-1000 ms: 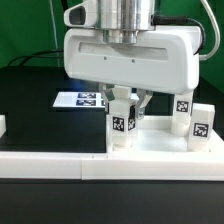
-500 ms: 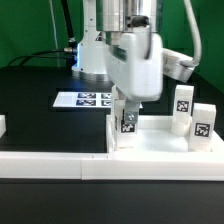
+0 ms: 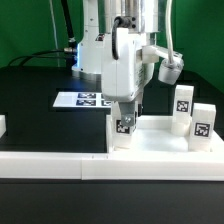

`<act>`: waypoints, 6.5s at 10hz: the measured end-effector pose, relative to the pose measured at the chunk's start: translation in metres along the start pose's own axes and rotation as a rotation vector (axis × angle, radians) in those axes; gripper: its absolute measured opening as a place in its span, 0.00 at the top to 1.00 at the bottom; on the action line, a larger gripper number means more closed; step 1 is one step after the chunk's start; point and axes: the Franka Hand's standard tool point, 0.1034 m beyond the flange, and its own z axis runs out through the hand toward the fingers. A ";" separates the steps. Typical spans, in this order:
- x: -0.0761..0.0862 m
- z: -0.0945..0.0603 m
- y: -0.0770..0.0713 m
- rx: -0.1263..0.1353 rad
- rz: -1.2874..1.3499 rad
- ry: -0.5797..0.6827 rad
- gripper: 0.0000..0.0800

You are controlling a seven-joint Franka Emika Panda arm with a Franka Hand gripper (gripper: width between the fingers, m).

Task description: Assemble square table

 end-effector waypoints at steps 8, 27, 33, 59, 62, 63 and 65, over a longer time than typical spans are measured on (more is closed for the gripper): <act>0.000 -0.004 -0.009 0.063 -0.953 0.041 0.19; 0.021 -0.001 -0.011 -0.002 -0.986 0.029 0.64; 0.022 0.002 -0.002 -0.036 -0.019 -0.030 0.64; 0.012 0.011 -0.005 -0.057 -0.184 -0.002 0.64; 0.012 0.011 -0.004 -0.054 0.038 -0.024 0.64; 0.012 0.011 -0.004 -0.053 0.015 -0.025 0.63; 0.009 0.006 -0.007 -0.041 -0.219 -0.023 0.40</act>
Offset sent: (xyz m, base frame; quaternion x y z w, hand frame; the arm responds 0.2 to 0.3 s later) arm 0.0024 0.0354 0.0031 0.0412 -0.0706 -0.4313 0.8985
